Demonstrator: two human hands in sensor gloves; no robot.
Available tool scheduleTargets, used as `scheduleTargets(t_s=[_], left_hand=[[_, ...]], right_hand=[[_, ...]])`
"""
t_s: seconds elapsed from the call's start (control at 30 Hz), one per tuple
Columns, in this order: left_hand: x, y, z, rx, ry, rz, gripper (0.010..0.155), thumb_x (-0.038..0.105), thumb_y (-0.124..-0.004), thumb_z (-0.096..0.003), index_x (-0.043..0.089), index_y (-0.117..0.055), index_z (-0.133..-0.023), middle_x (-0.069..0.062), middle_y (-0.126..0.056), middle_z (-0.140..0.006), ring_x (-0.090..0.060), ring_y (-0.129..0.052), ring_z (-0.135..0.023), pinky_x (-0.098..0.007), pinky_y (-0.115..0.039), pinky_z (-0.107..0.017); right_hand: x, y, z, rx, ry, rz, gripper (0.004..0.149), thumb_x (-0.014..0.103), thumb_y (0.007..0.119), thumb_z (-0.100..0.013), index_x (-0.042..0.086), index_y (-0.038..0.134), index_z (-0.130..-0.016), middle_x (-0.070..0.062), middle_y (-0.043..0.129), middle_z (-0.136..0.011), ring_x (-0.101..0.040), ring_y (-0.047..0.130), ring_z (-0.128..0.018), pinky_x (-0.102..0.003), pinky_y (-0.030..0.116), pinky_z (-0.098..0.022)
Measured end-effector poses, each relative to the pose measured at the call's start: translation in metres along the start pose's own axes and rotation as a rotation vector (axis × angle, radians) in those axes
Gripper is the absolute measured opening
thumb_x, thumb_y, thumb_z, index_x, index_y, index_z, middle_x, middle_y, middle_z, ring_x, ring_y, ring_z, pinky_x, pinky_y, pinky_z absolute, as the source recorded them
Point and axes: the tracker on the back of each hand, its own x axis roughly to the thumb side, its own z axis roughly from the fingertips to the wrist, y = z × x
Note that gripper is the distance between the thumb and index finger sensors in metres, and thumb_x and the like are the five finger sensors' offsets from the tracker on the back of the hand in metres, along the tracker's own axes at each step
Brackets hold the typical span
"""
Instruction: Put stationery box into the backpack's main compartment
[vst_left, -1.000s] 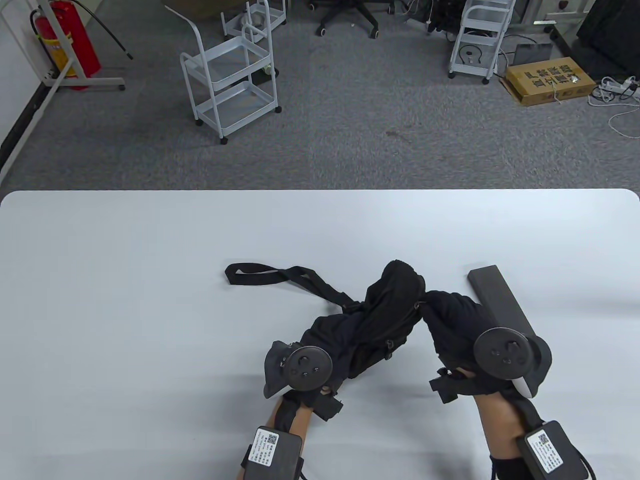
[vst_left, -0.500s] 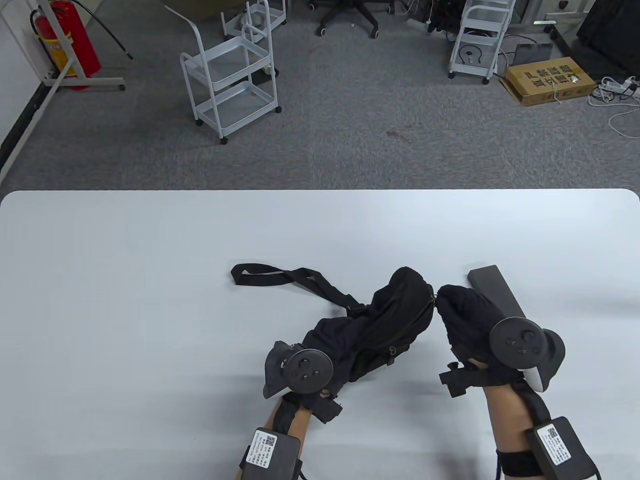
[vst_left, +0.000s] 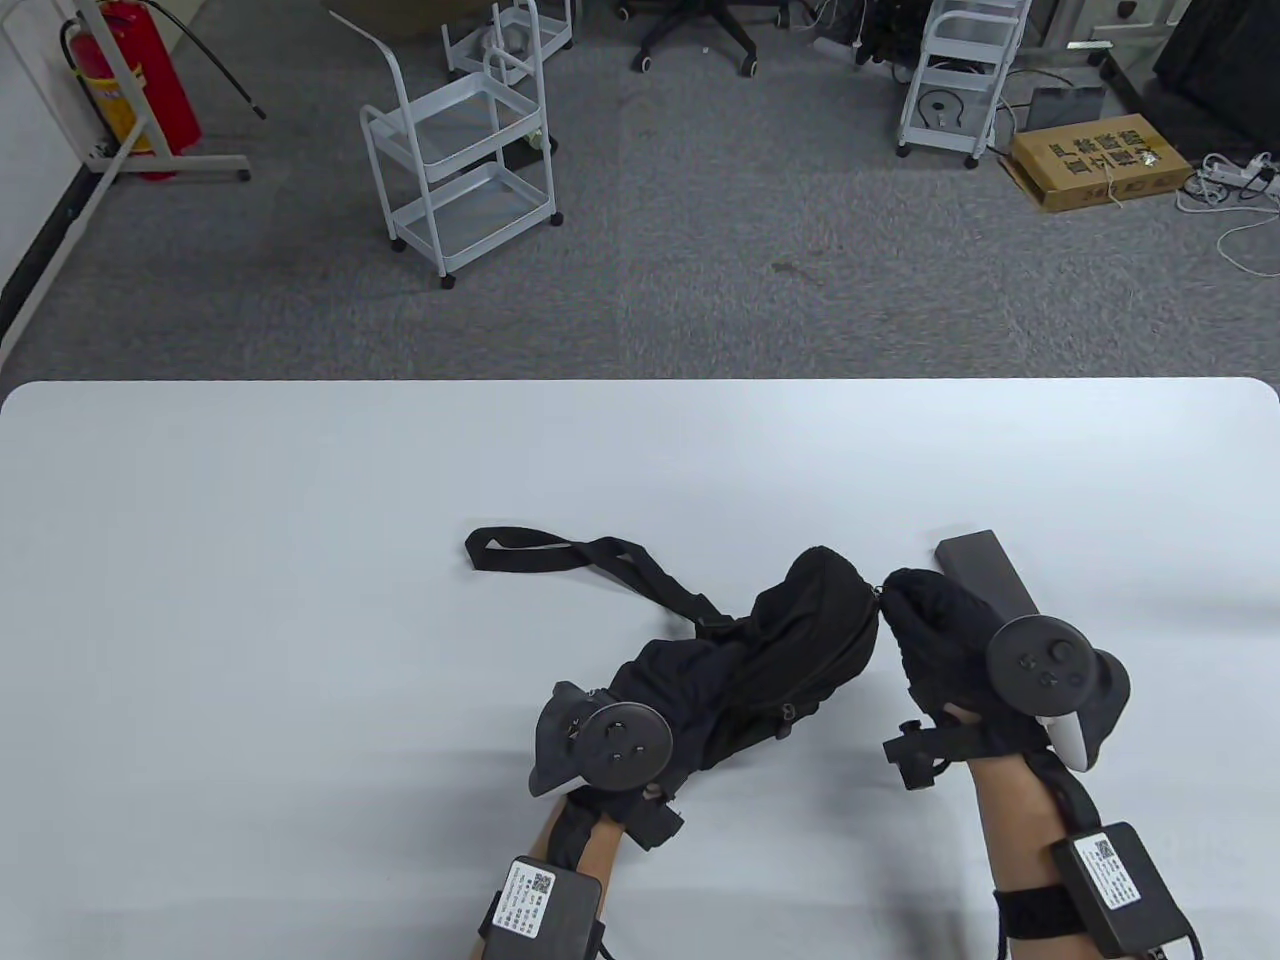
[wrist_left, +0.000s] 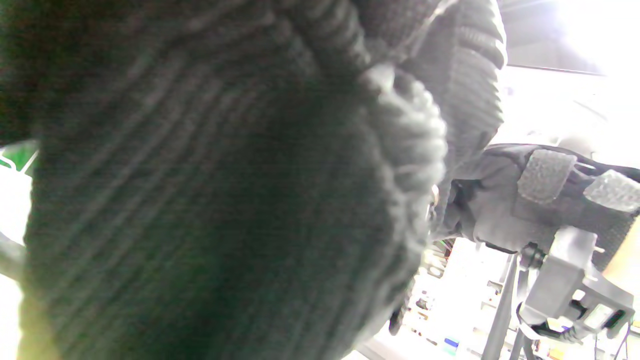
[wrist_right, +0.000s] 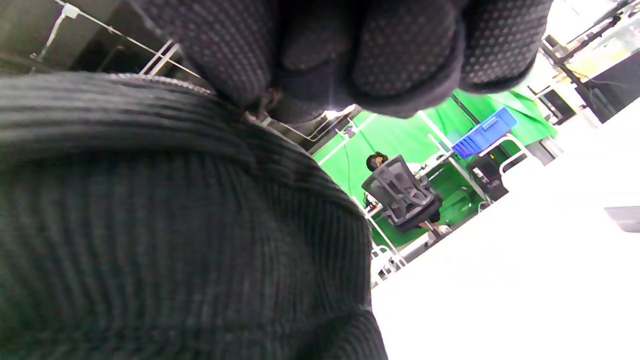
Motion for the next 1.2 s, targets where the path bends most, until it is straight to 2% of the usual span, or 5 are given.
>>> scheduleTargets(t_s=[0.5,0.73,0.87,1.03,1.2], left_hand=[[-0.005,-0.001,0.000,-0.039,0.027,0.015,0.047,0.026,-0.068,-0.0508,0.024,-0.073,-0.098,-0.008,-0.077,-0.094,-0.038,-0.082,-0.077,-0.057,-0.077,-0.054],[-0.018,0.014,0.005,0.078,0.131,0.064,0.049,0.027,-0.067,-0.0520,0.019,-0.071,-0.100,-0.010,-0.077,-0.093,-0.039,-0.082,-0.076,-0.058,-0.077,-0.053],[-0.023,0.022,0.008,0.138,0.176,0.063,0.050,0.027,-0.066,-0.0523,0.017,-0.070,-0.101,-0.012,-0.076,-0.093,-0.039,-0.082,-0.076,-0.058,-0.077,-0.053],[-0.029,0.027,0.010,0.188,0.227,0.053,0.050,0.027,-0.066,-0.0524,0.016,-0.070,-0.101,-0.012,-0.076,-0.093,-0.040,-0.082,-0.075,-0.058,-0.076,-0.053],[-0.036,0.031,0.014,0.224,0.275,0.065,0.050,0.027,-0.066,-0.0526,0.016,-0.069,-0.101,-0.013,-0.076,-0.093,-0.040,-0.082,-0.075,-0.058,-0.076,-0.052]], right_hand=[[-0.028,0.032,-0.004,0.118,0.142,-0.016,0.041,0.034,0.076,-0.056,0.011,0.078,-0.089,-0.005,0.088,-0.067,-0.028,0.092,-0.051,-0.060,0.070,-0.062],[-0.001,0.014,0.001,0.111,0.033,0.056,0.067,0.042,0.071,-0.058,0.010,0.048,-0.113,-0.017,0.056,-0.111,-0.051,0.066,-0.099,-0.069,0.052,-0.073],[0.002,-0.013,0.000,0.048,0.049,0.069,0.078,0.047,0.071,-0.057,0.010,0.036,-0.116,-0.020,0.040,-0.118,-0.060,0.042,-0.108,-0.074,0.040,-0.075],[-0.028,-0.028,-0.004,0.007,0.190,0.278,0.085,0.051,0.072,-0.056,0.010,0.031,-0.118,-0.025,0.029,-0.120,-0.065,0.026,-0.108,-0.079,0.028,-0.072],[-0.090,-0.015,-0.008,0.128,0.447,0.364,0.088,0.050,0.074,-0.056,0.008,0.026,-0.118,-0.028,0.022,-0.119,-0.066,0.018,-0.107,-0.080,0.025,-0.071]])
